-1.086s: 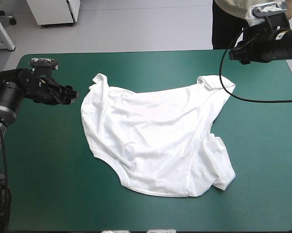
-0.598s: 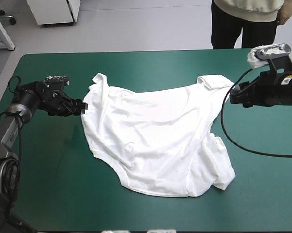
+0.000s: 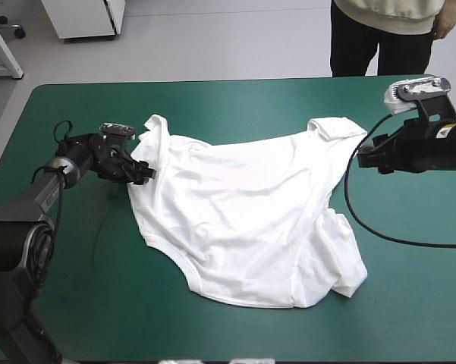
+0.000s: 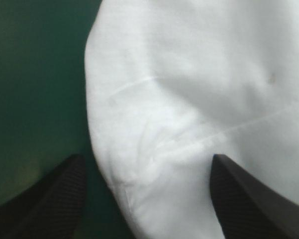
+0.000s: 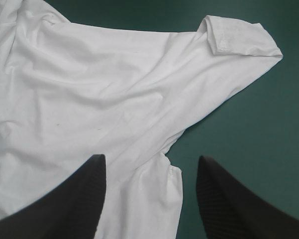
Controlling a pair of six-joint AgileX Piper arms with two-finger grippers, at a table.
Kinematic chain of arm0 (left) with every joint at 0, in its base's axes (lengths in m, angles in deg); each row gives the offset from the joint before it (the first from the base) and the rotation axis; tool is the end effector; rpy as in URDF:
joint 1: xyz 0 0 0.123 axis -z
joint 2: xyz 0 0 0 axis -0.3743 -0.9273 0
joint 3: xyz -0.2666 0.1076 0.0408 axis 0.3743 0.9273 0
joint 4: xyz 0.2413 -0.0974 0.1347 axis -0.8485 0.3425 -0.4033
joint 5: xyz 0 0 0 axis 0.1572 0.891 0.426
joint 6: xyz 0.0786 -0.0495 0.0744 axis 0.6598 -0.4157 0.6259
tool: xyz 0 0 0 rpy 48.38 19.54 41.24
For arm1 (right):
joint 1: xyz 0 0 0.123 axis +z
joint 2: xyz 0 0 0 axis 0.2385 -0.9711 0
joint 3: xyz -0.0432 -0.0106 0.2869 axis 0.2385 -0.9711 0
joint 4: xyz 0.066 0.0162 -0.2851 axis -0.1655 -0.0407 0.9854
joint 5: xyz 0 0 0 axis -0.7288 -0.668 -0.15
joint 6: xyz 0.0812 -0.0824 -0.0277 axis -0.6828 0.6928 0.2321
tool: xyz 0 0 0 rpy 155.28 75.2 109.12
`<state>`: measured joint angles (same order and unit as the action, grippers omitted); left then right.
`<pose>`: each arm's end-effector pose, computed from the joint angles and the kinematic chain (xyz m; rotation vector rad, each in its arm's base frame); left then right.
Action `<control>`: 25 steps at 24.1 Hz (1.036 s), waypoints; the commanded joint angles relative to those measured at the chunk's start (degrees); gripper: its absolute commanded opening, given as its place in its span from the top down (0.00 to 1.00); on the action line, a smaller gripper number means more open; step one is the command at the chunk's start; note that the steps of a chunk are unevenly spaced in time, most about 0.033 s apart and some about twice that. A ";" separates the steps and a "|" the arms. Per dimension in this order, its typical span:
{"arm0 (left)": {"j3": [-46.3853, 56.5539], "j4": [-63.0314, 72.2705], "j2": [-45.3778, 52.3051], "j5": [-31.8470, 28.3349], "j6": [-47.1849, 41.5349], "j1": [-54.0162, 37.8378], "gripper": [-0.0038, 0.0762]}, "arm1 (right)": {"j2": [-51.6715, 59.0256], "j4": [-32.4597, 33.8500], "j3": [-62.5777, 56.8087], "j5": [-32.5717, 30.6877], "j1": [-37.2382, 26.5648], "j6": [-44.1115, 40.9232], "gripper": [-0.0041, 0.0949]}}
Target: Fold the cloth
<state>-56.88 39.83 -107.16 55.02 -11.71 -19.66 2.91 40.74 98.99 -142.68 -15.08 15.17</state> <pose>0.4451 -0.0334 0.1658 0.3307 2.6503 -0.1285 0.2817 0.0338 0.4493 -0.3496 2.3417 0.3141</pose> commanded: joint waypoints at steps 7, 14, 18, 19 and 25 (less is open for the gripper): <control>-2.68 -6.59 0.87 7.12 -2.37 0.41 0.96 | 1.49 -0.57 0.84 -0.56 0.19 -0.52 0.49; -14.96 -11.43 1.16 19.57 -3.75 0.41 0.96 | 4.07 6.90 -9.36 -0.56 0.45 -4.03 0.49; -15.67 -11.31 1.16 19.56 -3.89 0.41 0.96 | 4.33 6.90 -18.88 -0.01 5.29 -4.31 0.48; -15.67 -11.31 0.91 19.69 -3.89 0.41 0.96 | 4.33 7.07 -21.64 1.17 7.39 -5.11 0.48; -15.56 -11.31 -0.53 20.56 -3.89 0.41 0.96 | 4.33 13.82 -32.74 6.26 19.23 -12.44 0.48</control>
<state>-70.73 28.39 -110.12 75.90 -14.99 -19.26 5.98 50.91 68.29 -138.69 -0.03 6.27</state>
